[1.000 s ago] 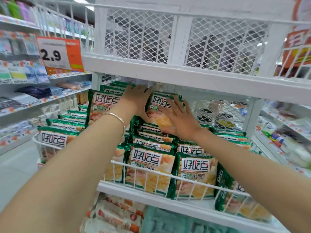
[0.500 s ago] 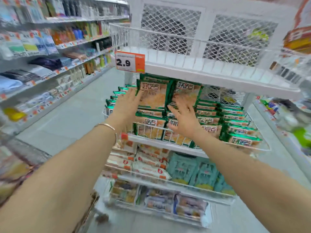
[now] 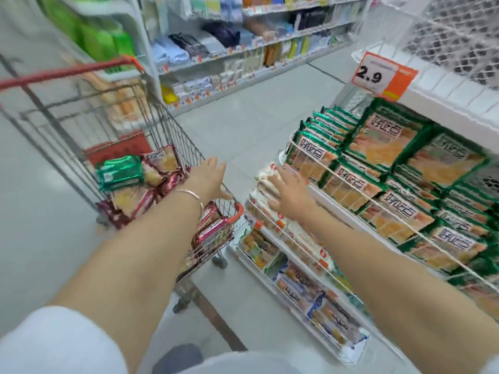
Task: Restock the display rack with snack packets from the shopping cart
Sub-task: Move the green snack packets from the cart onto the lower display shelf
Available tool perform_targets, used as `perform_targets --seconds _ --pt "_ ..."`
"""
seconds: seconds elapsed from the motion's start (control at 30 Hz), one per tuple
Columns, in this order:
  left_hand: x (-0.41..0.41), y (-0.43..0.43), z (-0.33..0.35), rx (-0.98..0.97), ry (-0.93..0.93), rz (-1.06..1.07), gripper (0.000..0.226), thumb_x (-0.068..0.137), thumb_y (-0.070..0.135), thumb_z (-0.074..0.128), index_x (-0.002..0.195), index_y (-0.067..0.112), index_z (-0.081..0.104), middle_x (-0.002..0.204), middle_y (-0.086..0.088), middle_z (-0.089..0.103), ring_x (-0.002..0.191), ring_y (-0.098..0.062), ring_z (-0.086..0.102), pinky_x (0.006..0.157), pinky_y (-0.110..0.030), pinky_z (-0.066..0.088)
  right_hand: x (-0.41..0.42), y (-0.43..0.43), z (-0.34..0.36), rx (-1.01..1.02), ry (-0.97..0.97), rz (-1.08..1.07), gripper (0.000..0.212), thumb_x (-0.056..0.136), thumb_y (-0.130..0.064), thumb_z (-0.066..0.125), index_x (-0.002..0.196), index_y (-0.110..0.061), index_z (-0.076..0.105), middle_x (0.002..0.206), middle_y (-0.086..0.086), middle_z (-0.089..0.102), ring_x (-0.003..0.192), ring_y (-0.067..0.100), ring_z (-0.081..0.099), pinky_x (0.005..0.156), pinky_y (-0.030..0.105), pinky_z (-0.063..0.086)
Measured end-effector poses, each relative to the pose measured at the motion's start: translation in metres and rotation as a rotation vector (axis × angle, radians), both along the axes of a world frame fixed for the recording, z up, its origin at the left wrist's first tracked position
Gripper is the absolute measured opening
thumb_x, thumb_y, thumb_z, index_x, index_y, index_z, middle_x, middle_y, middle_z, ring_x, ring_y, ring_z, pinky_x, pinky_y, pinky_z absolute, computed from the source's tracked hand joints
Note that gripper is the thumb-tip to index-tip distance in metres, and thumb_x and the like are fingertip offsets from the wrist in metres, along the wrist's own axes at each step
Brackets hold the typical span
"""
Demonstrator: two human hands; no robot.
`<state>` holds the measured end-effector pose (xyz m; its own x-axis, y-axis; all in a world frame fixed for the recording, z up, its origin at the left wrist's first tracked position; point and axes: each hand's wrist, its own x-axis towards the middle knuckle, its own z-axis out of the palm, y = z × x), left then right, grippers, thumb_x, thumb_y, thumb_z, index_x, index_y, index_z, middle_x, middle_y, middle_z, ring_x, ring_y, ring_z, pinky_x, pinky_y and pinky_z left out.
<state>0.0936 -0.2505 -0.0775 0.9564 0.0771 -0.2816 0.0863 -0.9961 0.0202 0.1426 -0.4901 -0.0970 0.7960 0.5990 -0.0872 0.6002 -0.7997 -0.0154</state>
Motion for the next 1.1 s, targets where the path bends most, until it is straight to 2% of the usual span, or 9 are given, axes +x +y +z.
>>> perform_targets --seconds 0.23,0.37,0.43,0.6,0.67,0.77,0.9,0.97,1.1 --pt "-0.083 0.100 -0.041 -0.145 0.062 0.366 0.106 0.080 0.064 0.068 0.157 0.014 0.015 0.164 -0.012 0.013 0.151 -0.031 0.017 0.117 -0.050 0.029 -0.010 0.114 -0.035 -0.093 0.124 0.232 0.070 0.093 -0.047 0.057 0.152 -0.020 0.032 0.162 0.013 0.017 0.149 0.029 0.020 0.121 0.045 0.008" --pt "-0.118 0.165 -0.055 -0.205 0.030 0.537 0.075 0.085 0.059 0.066 0.142 0.018 0.040 0.146 -0.008 0.046 0.133 -0.033 0.045 0.103 -0.045 0.044 -0.010 0.177 -0.060 -0.146 0.211 0.280 0.066 0.093 -0.043 0.057 0.151 -0.019 0.034 0.163 0.014 0.016 0.150 0.029 0.018 0.122 0.045 0.012" --pt "-0.132 0.192 -0.059 -0.260 0.023 0.644 0.063 0.089 0.055 0.063 0.137 0.018 0.046 0.139 -0.011 0.051 0.126 -0.033 0.051 0.101 -0.045 0.047 -0.010 0.205 -0.067 -0.173 0.224 0.297 0.068 0.094 -0.040 0.056 0.153 -0.020 0.031 0.163 0.015 0.017 0.148 0.032 0.023 0.120 0.045 0.018" --pt "-0.157 0.248 -0.077 -0.410 -0.050 0.898 0.059 0.097 0.037 0.058 0.147 0.011 0.041 0.146 -0.019 0.048 0.134 -0.035 0.045 0.109 -0.044 0.039 0.008 0.272 -0.087 -0.165 0.288 0.331 0.061 0.095 -0.036 0.058 0.149 -0.016 0.038 0.162 0.014 0.022 0.144 0.034 0.030 0.120 0.047 0.024" --pt "-0.160 0.267 -0.087 -0.441 -0.039 0.971 0.060 0.098 0.041 0.055 0.148 0.012 0.039 0.149 -0.018 0.044 0.136 -0.035 0.043 0.110 -0.043 0.037 0.022 0.297 -0.096 -0.153 0.328 0.326 0.063 0.095 -0.035 0.058 0.151 -0.017 0.036 0.162 0.014 0.020 0.145 0.033 0.031 0.120 0.047 0.023" --pt "-0.153 0.295 -0.103 -0.481 -0.039 1.114 0.066 0.099 0.047 0.052 0.150 0.011 0.034 0.152 -0.017 0.039 0.138 -0.034 0.040 0.112 -0.045 0.035 0.052 0.346 -0.109 -0.119 0.371 0.355 0.063 0.093 -0.032 0.060 0.150 -0.018 0.036 0.162 0.016 0.021 0.134 0.035 0.047 0.114 0.050 0.035" --pt "-0.136 0.323 -0.117 -0.530 -0.129 1.251 0.065 0.098 0.050 0.050 0.148 0.011 0.038 0.151 -0.013 0.041 0.136 -0.032 0.043 0.111 -0.044 0.036 0.090 0.420 -0.129 -0.081 0.406 0.407 0.064 0.092 -0.031 0.062 0.149 -0.015 0.037 0.163 0.014 0.018 0.148 0.032 0.024 0.117 0.048 0.031" --pt "-0.125 0.328 -0.120 -0.565 -0.167 1.331 0.062 0.098 0.049 0.050 0.147 0.012 0.039 0.150 -0.012 0.043 0.134 -0.030 0.045 0.109 -0.042 0.038 0.102 0.450 -0.138 -0.104 0.426 0.433 0.069 0.092 -0.033 0.064 0.152 -0.016 0.034 0.164 0.010 0.014 0.149 0.030 0.021 0.118 0.045 0.030" --pt "-0.105 0.331 -0.122 -0.638 -0.272 1.444 0.059 0.099 0.046 0.052 0.146 0.011 0.043 0.148 -0.013 0.046 0.131 -0.029 0.049 0.107 -0.038 0.036 0.115 0.498 -0.159 -0.175 0.419 0.511 0.094 0.086 -0.047 0.071 0.158 -0.019 0.016 0.166 0.006 -0.003 0.153 0.025 -0.001 0.119 0.053 0.024"
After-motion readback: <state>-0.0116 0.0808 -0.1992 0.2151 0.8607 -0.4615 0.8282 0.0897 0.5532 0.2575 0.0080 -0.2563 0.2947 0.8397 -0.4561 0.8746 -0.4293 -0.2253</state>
